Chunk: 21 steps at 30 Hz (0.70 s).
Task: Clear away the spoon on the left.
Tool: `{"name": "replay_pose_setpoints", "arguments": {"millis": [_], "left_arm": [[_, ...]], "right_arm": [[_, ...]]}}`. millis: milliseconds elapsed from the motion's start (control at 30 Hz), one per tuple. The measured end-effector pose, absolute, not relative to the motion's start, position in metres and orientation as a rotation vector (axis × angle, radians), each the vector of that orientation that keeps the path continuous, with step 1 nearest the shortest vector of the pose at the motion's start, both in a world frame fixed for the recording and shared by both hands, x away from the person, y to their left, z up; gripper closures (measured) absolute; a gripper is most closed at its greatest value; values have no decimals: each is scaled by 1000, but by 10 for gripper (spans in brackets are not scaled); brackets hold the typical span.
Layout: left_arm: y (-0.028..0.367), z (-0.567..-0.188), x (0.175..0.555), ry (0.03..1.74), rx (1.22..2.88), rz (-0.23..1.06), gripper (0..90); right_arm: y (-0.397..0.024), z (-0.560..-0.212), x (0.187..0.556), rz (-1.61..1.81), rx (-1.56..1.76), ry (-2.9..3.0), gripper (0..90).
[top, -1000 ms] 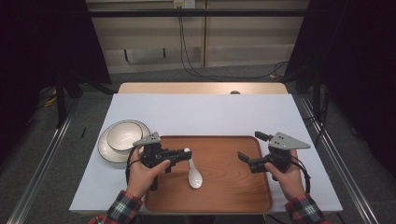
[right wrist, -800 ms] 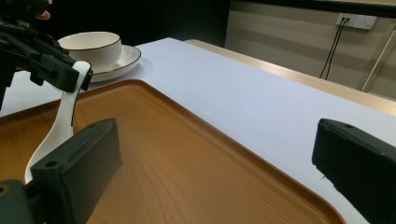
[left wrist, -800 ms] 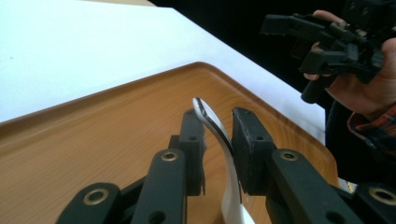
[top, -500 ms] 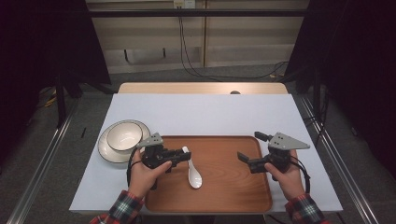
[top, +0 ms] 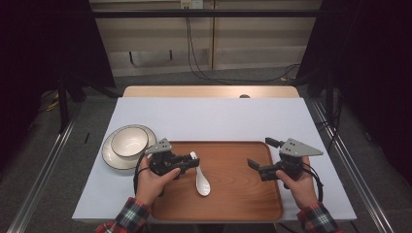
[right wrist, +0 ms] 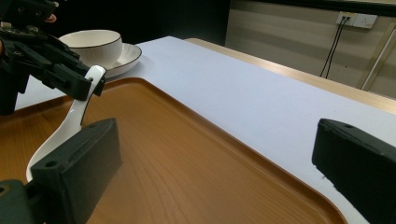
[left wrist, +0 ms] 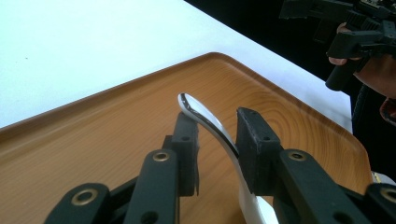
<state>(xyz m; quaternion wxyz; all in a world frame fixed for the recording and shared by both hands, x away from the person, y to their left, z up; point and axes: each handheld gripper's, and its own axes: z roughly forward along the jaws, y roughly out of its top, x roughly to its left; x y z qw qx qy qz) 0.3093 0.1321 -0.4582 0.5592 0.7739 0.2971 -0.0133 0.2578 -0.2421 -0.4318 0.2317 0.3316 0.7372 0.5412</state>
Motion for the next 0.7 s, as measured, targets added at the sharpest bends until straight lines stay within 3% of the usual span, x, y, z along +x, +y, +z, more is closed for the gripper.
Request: {"name": "replay_pose_setpoints", "arguments": {"millis": [700], "left_arm": [[130,-461,312,703,1859,-7,658]], "right_arm": [[-245,-433,253,1471,930,2004,8]]}}
